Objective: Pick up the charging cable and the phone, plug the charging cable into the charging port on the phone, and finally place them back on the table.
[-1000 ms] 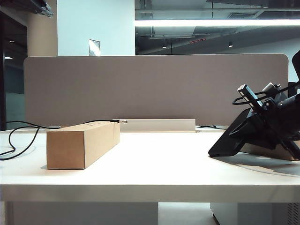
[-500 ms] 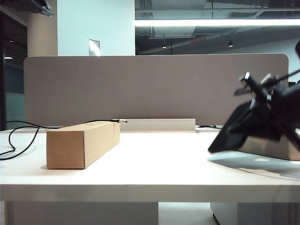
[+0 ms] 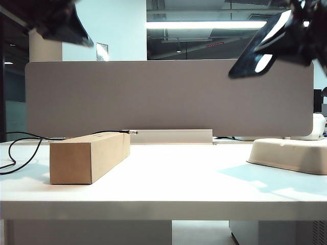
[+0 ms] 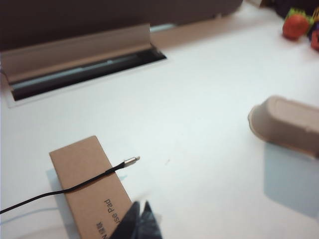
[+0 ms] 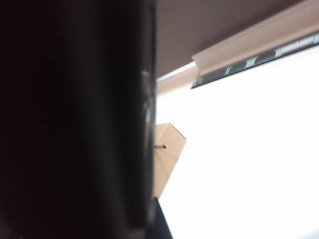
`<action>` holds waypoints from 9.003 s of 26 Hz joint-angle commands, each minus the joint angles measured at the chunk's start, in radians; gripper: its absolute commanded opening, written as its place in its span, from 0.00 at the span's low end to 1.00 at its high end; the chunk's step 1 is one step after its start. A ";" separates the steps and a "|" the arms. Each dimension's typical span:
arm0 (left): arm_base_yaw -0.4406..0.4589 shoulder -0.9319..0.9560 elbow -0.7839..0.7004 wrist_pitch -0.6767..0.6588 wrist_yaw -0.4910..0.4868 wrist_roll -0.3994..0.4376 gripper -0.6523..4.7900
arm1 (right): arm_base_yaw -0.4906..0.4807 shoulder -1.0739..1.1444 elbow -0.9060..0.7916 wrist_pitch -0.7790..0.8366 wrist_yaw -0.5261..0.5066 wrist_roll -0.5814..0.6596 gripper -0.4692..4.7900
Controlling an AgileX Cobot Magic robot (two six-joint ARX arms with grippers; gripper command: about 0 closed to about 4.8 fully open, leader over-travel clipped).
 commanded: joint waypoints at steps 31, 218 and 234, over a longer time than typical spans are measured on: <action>-0.085 0.727 0.784 -0.311 -0.158 0.465 0.11 | 0.000 -0.230 0.006 -0.369 -0.014 -0.268 0.08; -0.399 0.392 0.682 -0.385 0.847 0.103 0.11 | 0.097 -0.167 0.255 -0.037 -0.387 0.179 0.08; -0.399 0.393 0.682 -0.486 0.703 0.093 0.23 | 0.101 -0.167 0.254 -0.098 -0.324 0.076 0.08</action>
